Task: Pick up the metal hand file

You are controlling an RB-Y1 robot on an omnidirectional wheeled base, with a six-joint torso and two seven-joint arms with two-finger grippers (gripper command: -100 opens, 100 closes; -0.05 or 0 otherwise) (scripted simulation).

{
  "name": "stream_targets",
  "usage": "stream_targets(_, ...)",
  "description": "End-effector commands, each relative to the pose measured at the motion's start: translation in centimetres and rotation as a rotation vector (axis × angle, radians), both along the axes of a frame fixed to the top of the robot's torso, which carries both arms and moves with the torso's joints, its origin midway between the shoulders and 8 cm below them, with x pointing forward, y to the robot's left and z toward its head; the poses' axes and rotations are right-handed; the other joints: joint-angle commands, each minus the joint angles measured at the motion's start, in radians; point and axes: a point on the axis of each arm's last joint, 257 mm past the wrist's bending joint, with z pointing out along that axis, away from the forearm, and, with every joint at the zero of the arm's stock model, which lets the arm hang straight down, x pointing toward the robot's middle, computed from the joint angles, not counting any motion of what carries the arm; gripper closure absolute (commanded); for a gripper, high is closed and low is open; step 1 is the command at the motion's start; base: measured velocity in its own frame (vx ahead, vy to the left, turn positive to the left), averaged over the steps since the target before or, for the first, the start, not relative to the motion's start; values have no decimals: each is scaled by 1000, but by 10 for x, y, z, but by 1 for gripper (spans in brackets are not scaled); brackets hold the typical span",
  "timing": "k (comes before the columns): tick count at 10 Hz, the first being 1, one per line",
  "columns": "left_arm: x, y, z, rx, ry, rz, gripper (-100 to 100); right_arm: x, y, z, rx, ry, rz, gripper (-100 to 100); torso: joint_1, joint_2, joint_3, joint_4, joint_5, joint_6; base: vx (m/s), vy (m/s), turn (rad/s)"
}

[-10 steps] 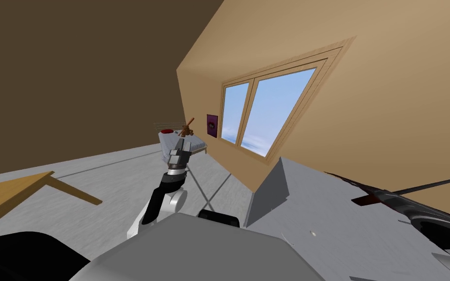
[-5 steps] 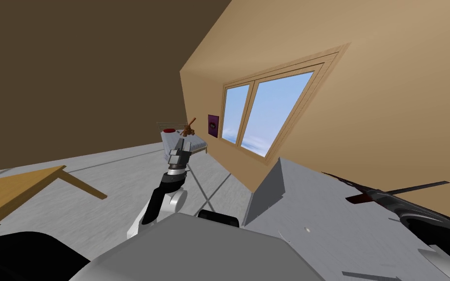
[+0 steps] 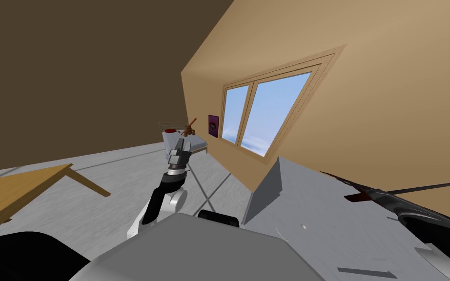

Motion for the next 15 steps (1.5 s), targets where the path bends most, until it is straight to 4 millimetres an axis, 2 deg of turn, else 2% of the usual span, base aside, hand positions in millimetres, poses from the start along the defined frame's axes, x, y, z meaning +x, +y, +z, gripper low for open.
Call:
stream_targets(1, 0, 0, 0, 0, 0, 0, 0, 6, 9, 3, -6, -9, 19, 100, 0, 0, 0, 0, 0, 0, 5, 2, 15)
stream_targets(2, 0, 0, 0, 0, 0, 0, 0, -18, 0, -7, 8, -5, -43, 100, 1, -1, -1, -1, 0, -1, -31, -36, 129)
stream_targets(5, 0, 0, 0, 0, 0, 0, 0, -2, 20, 8, -15, -14, -3, 100, -2, 2, 1, 0, 0, 1, -29, -32, 0)
stream_targets(6, 0, 0, 0, 0, 0, 0, 0, -29, 9, 2, -5, -12, -71, 100, 0, 0, 0, 0, 0, 0, -47, -32, 107)
stream_targets(9, 0, 0, 0, 0, 0, 0, 0, -13, 30, 17, -28, -23, -30, 100, -1, 2, 1, 0, 0, 1, -25, -28, 11)
stream_targets(10, 0, 0, 0, 0, 0, 0, 0, -42, 20, 14, -25, -20, -98, 100, 1, 0, 0, 0, 0, 0, -39, -41, 117)
stream_targets(11, 0, 0, 0, 0, 0, 0, 0, -45, 21, 13, -29, -8, -102, 100, -1, 2, 1, 0, 0, 1, -50, -46, 60)
stream_targets(14, 0, 0, 0, 0, 0, 0, 0, -26, 41, 30, -46, -35, -60, 100, 1, 0, 0, -1, 1, 0, -12, -14, -15)
stream_targets(15, 0, 0, 0, 0, 0, 0, 0, -57, 30, 29, -48, -32, -135, 100, 3, -1, -1, -1, 2, 0, -31, -38, 106)
